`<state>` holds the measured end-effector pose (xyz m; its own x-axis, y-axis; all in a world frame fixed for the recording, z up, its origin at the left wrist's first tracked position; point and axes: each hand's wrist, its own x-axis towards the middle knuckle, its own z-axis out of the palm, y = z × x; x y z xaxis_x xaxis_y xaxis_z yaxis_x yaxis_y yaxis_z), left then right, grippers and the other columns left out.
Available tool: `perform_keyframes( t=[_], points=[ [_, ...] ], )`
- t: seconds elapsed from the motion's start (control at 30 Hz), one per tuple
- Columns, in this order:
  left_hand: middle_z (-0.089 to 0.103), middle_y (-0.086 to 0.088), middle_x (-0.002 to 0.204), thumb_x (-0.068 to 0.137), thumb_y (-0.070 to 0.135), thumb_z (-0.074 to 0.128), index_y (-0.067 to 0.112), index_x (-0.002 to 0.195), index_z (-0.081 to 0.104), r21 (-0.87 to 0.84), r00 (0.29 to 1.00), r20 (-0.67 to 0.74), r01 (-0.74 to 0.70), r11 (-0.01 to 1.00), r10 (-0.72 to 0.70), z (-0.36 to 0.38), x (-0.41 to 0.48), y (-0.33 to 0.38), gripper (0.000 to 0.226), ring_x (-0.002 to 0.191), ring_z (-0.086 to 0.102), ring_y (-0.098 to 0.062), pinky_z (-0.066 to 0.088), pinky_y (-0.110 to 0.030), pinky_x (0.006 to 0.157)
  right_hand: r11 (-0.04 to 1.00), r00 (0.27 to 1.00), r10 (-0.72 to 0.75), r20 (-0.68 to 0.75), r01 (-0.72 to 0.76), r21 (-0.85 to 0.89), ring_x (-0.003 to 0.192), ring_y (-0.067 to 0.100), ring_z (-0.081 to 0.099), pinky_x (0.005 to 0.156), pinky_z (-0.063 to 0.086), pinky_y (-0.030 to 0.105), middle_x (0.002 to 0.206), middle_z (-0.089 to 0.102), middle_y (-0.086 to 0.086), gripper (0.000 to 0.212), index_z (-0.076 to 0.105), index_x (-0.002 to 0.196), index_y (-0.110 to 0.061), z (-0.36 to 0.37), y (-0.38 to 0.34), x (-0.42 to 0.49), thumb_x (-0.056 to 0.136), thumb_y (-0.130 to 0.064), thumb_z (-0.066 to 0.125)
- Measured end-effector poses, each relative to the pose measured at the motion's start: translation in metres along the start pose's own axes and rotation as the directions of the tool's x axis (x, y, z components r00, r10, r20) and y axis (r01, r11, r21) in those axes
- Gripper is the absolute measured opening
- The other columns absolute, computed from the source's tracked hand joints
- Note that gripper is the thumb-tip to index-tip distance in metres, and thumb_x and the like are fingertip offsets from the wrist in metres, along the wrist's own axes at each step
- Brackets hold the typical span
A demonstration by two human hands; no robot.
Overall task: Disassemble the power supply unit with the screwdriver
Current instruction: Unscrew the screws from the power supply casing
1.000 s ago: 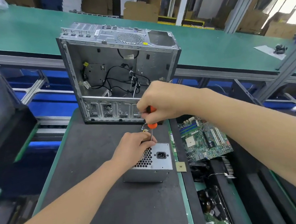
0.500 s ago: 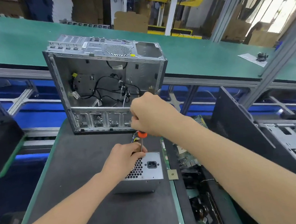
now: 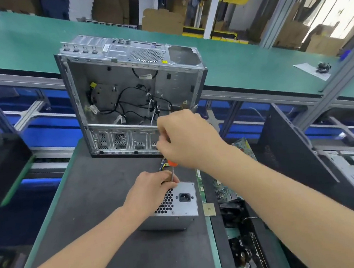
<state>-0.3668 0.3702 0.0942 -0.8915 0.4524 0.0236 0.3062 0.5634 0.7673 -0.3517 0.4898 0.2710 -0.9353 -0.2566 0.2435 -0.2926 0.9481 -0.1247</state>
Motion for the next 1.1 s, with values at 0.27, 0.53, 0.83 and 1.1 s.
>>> perform_keyframes(
  t=[0.27, 0.53, 0.83, 1.1],
  points=[
    [0.054, 0.038, 0.056, 0.098, 0.010, 0.063, 0.050, 0.054, 0.055, 0.045, 1.000, -0.015, -0.011, 0.999, 0.012, -0.002, -0.002, 0.005, 0.059, 0.053, 0.051, 0.010, 0.030, -0.014, 0.049, 0.960, 0.965, 0.251, -0.081, -0.259, -0.105, 0.055, 0.025, 0.041, 0.048, 0.028, 0.029, 0.067, 0.034, 0.002, 0.042, 0.025, 0.067, -0.017, 0.019, -0.012, 0.004, 0.084, -0.004, 0.062],
    [0.078, 0.014, 0.098, 0.099, 0.026, 0.068, 0.035, 0.095, 0.076, -0.010, 0.997, 0.046, 0.057, 0.998, -0.056, -0.002, 0.001, 0.001, 0.012, 0.091, 0.070, -0.012, 0.056, -0.039, 0.084, 0.896, 0.860, -0.431, 0.272, 0.444, 0.017, 0.062, 0.025, 0.056, 0.064, 0.048, 0.034, 0.063, 0.062, 0.002, 0.010, 0.063, 0.066, -0.010, -0.011, 0.031, 0.007, 0.074, -0.010, 0.067],
    [0.077, 0.017, 0.092, 0.099, 0.025, 0.068, 0.035, 0.092, 0.076, -0.006, 0.998, 0.015, 0.060, 0.998, -0.060, 0.003, -0.001, -0.003, 0.015, 0.084, 0.070, -0.012, 0.058, -0.040, 0.077, 0.977, 0.979, -0.205, 0.015, 0.205, -0.052, 0.068, 0.028, 0.053, 0.062, 0.049, 0.040, 0.081, 0.051, -0.001, 0.015, 0.044, 0.085, -0.019, -0.001, 0.009, -0.016, 0.092, -0.021, 0.057],
    [0.070, 0.020, 0.073, 0.102, 0.023, 0.064, 0.031, 0.097, 0.078, 0.032, 1.000, -0.004, -0.001, 0.999, 0.001, 0.000, -0.005, 0.003, 0.016, 0.058, 0.056, -0.004, 0.046, -0.029, 0.058, 0.924, 0.933, 0.352, -0.078, -0.359, -0.131, 0.065, 0.029, 0.041, 0.059, 0.036, 0.034, 0.067, 0.027, 0.002, 0.046, 0.021, 0.067, -0.019, 0.010, -0.007, -0.007, 0.084, -0.007, 0.062]
  ],
)
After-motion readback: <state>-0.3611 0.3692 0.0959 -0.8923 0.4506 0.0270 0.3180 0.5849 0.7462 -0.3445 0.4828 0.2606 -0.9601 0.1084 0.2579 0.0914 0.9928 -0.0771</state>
